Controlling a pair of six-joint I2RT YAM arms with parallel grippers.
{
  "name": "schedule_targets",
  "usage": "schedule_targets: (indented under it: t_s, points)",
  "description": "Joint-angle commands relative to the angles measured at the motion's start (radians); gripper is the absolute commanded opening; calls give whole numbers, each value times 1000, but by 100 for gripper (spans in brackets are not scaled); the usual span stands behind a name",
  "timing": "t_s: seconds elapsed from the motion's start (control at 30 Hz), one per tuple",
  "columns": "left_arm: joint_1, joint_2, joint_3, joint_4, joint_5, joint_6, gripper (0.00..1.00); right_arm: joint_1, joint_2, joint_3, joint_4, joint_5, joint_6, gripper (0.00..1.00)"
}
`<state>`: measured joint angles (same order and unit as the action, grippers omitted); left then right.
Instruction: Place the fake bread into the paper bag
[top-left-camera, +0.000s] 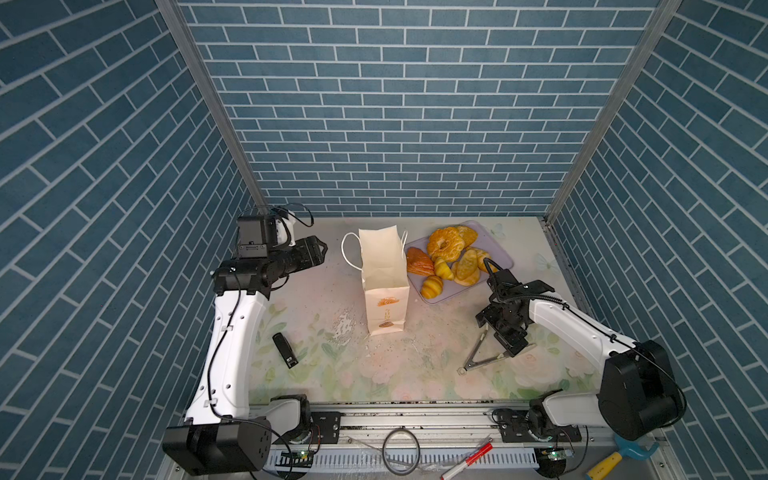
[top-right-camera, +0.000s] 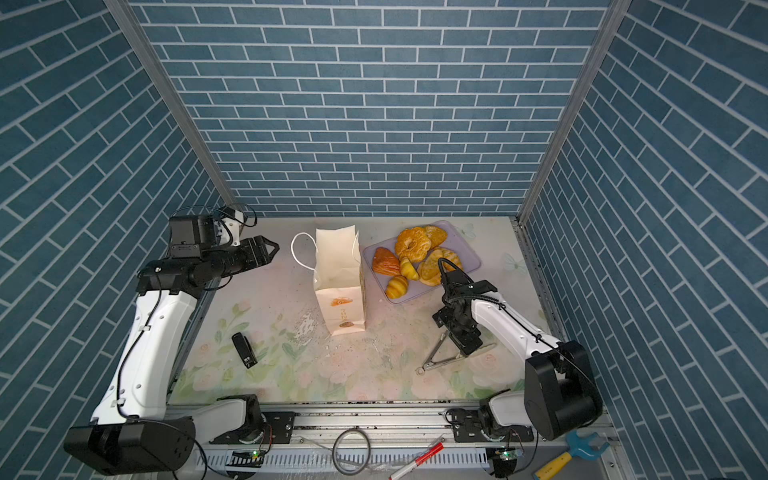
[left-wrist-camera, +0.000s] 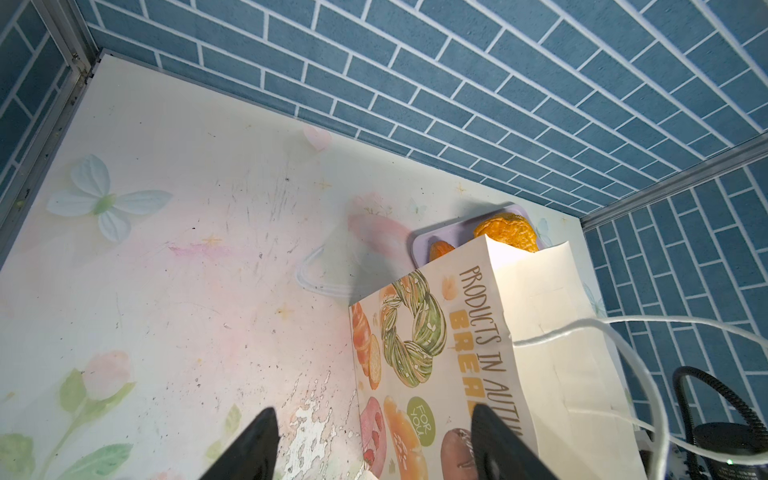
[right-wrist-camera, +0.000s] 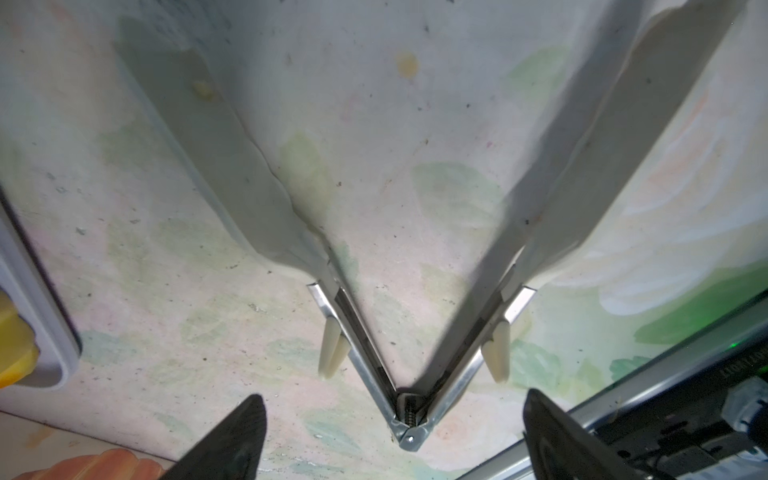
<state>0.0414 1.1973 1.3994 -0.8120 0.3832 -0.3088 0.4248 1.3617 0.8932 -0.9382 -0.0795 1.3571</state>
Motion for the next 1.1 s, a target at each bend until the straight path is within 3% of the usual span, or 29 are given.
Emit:
schedule_targets:
  t_s: [0.0,0.5,0.77,0.9,1.07]
  points:
    - [6,5,1,-21,-15,13,75,5,2,-30,-8,-2,51,97]
    - [6,11,15,-28,-42,3,75,18,70,-59,74,-2,40,96]
    - [6,1,0,-19,-60,-5,75,7,84,-92,110,-17,30,87]
    - [6,5,-3,-10,-54,-16,75,-6,84,-83,137,-20,-9,76]
    - [6,3,-7,-24,-58,-12,75,-35,96,-54,128,-14,-58,73]
